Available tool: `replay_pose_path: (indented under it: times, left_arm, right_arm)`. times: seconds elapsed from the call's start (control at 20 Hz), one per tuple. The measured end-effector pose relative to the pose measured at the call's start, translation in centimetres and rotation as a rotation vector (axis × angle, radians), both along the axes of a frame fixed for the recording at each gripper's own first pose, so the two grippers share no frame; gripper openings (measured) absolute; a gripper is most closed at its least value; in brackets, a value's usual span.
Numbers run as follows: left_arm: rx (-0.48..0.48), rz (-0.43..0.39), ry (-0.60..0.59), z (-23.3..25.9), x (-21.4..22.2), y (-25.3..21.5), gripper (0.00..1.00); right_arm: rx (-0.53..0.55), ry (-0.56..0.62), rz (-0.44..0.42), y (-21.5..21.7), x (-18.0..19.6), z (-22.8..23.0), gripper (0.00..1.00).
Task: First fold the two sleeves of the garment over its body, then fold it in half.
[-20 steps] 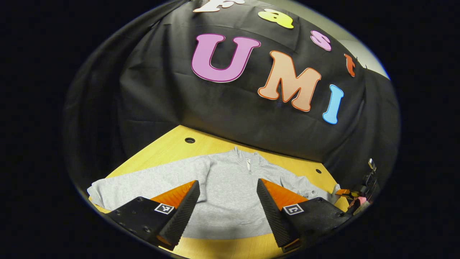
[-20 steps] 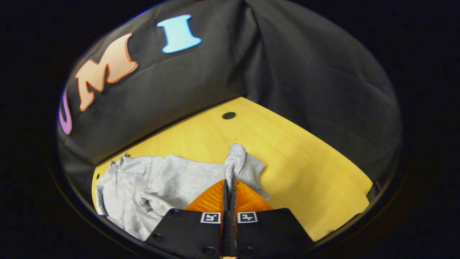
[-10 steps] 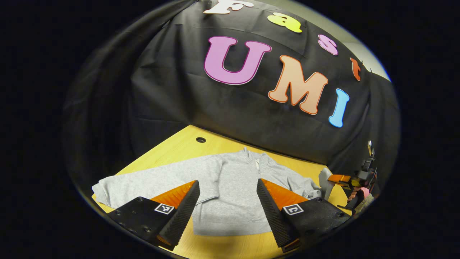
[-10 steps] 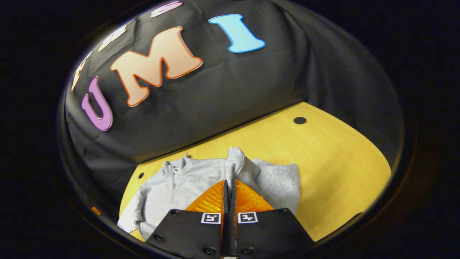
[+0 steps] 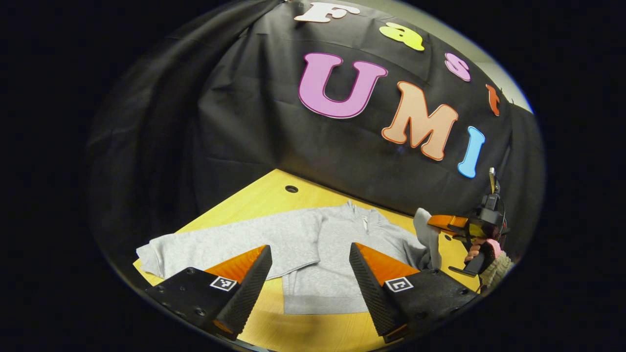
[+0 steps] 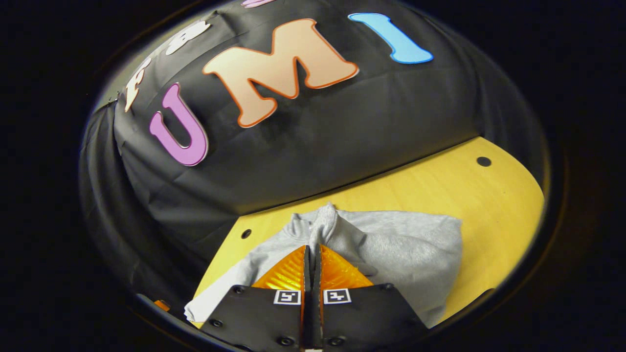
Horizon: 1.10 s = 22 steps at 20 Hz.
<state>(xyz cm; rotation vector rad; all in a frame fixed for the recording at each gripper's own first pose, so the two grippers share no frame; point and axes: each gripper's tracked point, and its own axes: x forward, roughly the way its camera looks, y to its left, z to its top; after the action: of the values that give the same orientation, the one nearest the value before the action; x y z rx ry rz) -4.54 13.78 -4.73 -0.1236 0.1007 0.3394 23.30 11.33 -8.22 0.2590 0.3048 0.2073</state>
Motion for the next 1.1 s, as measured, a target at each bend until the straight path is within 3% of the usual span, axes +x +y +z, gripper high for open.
replay_pose_path:
  times: [0.5,0.7,0.9,1.0,1.1]
  left_arm:
    - [-0.041,0.120,0.011,-1.3,-3.9,5.8,0.94]
    - [-0.064,0.185,0.022,-2.3,-5.4,9.0,0.94]
    - [-0.083,0.277,0.030,-4.0,-7.5,12.9,0.94]
    - [-0.103,0.326,0.047,-5.3,-8.5,14.8,0.94]
    - [-0.114,0.385,0.057,-6.6,-9.7,16.7,0.94]
  right_arm:
    - [-0.014,0.060,0.195,15.0,1.8,-4.4,0.02]
    - [-0.073,0.123,0.183,17.2,3.4,-9.3,0.02]
    - [-0.118,0.142,0.195,18.3,3.0,-10.9,0.04]
    - [-0.097,0.184,0.242,19.1,2.6,-11.5,0.14]
    - [-0.124,0.184,0.270,19.8,2.3,-11.7,0.46]
